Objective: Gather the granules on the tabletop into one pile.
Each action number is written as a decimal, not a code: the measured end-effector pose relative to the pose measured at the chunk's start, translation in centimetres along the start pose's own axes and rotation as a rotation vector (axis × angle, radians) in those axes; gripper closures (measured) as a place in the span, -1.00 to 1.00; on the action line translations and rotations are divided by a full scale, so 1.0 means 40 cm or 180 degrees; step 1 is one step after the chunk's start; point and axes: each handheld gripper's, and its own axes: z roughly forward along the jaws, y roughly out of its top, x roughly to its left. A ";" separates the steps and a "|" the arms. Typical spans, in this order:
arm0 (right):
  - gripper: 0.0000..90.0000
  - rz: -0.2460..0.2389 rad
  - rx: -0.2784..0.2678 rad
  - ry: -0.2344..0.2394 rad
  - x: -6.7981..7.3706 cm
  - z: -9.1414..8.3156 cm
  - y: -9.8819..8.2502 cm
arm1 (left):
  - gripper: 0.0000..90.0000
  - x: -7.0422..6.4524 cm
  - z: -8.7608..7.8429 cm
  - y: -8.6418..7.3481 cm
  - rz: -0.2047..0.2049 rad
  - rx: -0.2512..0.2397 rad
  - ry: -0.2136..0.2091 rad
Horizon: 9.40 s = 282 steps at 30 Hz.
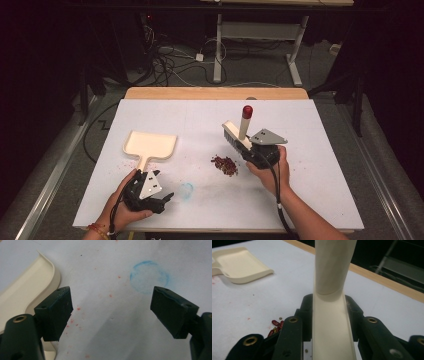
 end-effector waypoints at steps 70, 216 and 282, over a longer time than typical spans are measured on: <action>0.48 -0.0425 0.0060 0.0861 -0.111 -0.245 -0.043 | -0.61 0.010 -0.009 -0.005 -0.0074 -0.0026 0.0098; -0.58 -0.0490 -0.0430 -0.0183 -0.089 -0.317 -0.185 | -0.61 -0.001 -0.017 0.005 -0.0002 -0.0107 0.0194; -0.59 -0.0684 -0.0350 -0.0187 -0.046 -0.307 -0.227 | -0.61 -0.009 -0.017 0.007 0.0068 -0.0101 0.0236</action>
